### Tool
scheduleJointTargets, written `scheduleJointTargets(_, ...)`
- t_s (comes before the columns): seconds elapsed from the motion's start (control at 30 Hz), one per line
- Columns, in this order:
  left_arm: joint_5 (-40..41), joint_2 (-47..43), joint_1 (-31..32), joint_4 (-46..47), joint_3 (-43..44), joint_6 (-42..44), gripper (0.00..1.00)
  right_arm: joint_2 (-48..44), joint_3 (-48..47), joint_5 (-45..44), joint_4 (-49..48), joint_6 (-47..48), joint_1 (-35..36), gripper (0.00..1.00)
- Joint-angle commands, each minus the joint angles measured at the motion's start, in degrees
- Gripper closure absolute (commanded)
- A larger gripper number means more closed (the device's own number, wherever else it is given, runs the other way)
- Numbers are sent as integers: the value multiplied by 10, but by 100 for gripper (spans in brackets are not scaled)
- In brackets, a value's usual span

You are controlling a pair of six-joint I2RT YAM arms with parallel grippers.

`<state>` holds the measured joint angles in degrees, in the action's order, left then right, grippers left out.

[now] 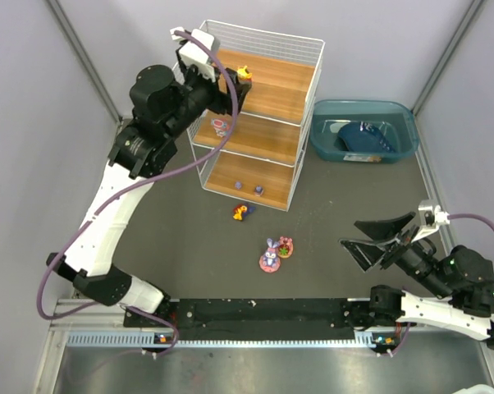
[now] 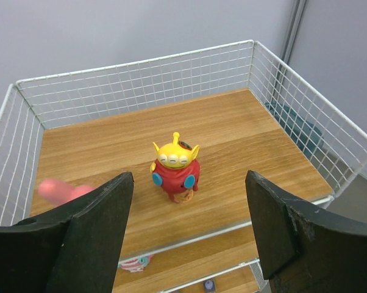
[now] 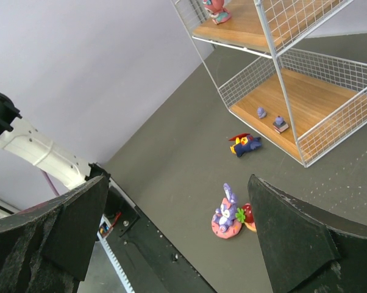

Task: Place and organize the plastic toys onto the shelf

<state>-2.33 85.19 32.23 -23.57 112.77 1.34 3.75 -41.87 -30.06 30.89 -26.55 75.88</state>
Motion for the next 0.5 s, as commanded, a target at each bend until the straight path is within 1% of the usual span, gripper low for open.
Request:
scheduleJointTargets(0.0,-12,-71,-2,45,-27,-11,20,-11,6,-8,-22,9,0,1)
scheduleJointTargets(0.1,-22,-142,-2,66,-80,-42,20,-12,10,-20,-22,8,-1,1)
scheduleJointTargets(0.13,-28,-184,-1,72,-115,-63,20,-11,12,-33,-21,7,-1,1)
scheduleJointTargets(0.2,-56,-231,-1,95,-162,-85,22,-1,16,-51,-9,0,0,1)
scheduleJointTargets(0.23,-65,-280,1,99,-221,-109,23,16,18,-70,-2,-3,0,1)
scheduleJointTargets(0.27,-72,-308,4,114,-264,-120,23,27,20,-78,6,-10,0,1)
scheduleJointTargets(0.3,-93,-336,9,161,-310,-131,23,37,26,-83,9,-12,-1,1)
scheduleJointTargets(0.33,-100,-389,13,179,-403,-149,22,65,28,-89,9,-16,-1,1)
scheduleJointTargets(0.4,-106,-434,20,221,-490,-180,21,93,41,-96,9,-32,0,1)
scheduleJointTargets(0.43,-109,-464,21,221,-554,-192,21,119,45,-107,9,-39,-1,1)
scheduleJointTargets(0.47,-118,-476,24,221,-583,-200,21,133,49,-112,9,-54,0,1)
